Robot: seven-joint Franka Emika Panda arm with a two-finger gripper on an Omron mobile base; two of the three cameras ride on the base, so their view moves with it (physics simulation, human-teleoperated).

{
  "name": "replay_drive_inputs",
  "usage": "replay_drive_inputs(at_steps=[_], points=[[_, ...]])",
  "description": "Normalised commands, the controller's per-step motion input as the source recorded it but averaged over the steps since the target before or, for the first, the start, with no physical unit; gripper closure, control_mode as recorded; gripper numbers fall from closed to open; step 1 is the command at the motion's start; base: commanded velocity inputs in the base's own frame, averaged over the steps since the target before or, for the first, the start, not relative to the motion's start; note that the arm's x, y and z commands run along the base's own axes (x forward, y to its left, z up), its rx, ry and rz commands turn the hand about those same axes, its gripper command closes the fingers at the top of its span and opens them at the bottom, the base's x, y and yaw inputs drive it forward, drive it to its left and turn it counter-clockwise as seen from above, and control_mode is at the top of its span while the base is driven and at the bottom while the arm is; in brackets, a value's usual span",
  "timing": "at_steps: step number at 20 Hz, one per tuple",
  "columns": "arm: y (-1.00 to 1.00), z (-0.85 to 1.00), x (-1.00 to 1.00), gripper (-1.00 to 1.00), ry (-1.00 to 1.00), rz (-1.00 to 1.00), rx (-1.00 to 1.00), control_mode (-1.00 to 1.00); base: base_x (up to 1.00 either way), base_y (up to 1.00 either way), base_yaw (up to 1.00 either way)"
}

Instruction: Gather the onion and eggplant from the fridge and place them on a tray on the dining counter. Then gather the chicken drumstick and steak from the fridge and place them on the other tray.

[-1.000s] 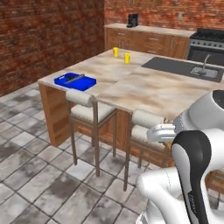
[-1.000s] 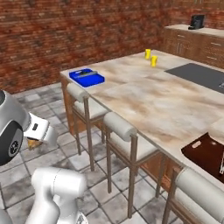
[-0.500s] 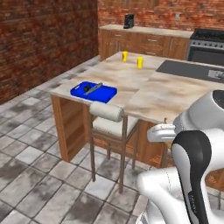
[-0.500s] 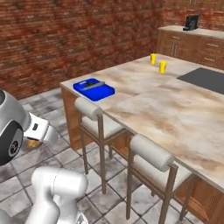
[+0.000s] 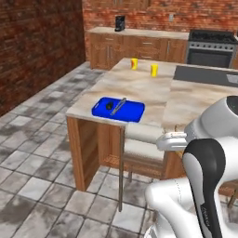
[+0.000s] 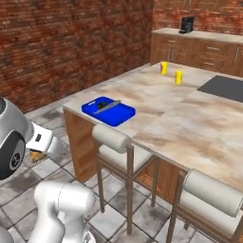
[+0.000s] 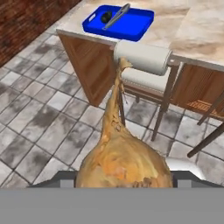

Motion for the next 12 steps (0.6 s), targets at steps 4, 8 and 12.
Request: replay_drive_inputs(at_steps=[4,8,12], points=[[0.0,0.0,0.0,1.0,0.0,0.0,0.0,1.0,0.89,0.81,-0.42],[0.0,0.0,0.0,1.0,0.0,0.0,0.0,1.0,0.85,0.73,-0.46],[0.0,0.0,0.0,1.0,0.0,0.0,0.0,1.0,0.73,0.7,-0.46]])
